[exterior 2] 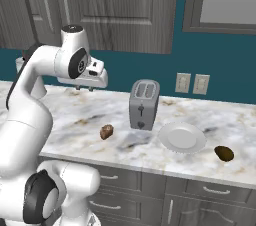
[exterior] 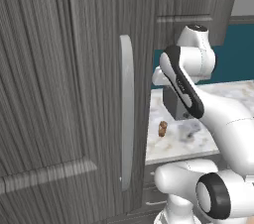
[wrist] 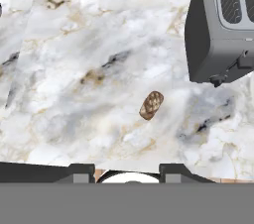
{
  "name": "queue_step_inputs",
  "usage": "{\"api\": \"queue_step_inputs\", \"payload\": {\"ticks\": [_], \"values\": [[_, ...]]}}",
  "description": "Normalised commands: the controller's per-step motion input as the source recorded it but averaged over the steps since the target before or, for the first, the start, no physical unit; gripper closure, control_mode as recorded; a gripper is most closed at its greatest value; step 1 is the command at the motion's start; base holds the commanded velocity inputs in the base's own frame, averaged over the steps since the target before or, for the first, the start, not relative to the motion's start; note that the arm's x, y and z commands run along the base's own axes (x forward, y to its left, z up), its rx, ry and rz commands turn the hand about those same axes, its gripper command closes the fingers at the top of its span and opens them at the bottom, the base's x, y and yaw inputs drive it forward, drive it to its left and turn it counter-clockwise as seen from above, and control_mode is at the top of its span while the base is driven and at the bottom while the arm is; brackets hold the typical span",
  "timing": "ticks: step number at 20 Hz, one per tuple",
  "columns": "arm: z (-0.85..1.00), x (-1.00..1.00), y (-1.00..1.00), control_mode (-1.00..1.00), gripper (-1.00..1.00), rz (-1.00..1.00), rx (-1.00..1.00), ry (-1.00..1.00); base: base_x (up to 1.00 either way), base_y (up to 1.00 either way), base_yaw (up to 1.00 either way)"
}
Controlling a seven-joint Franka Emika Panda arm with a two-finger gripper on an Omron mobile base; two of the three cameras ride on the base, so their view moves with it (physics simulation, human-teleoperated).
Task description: Pick the avocado and bread from the counter and place them on the plate. Then pick the jam from the cabinet and place it next to the plate. Lastly close the cabinet door.
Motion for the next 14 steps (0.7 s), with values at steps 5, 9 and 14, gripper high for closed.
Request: {"api": "queue_step_inputs", "payload": {"ticks": [5, 9, 14], "values": [[0.0, -0.28, 0.0, -1.0, -1.0, 0.0, -0.01, -0.06, 0.0, 0.0, 0.0], [-0.02, -0.61, 0.0, -1.0, -1.0, 0.0, -0.04, -0.15, 0.0, 0.0, 0.0], [-0.3, -0.47, 0.0, -1.0, -1.0, 0.0, -0.16, -0.15, 0.0, 0.0, 0.0]]}}
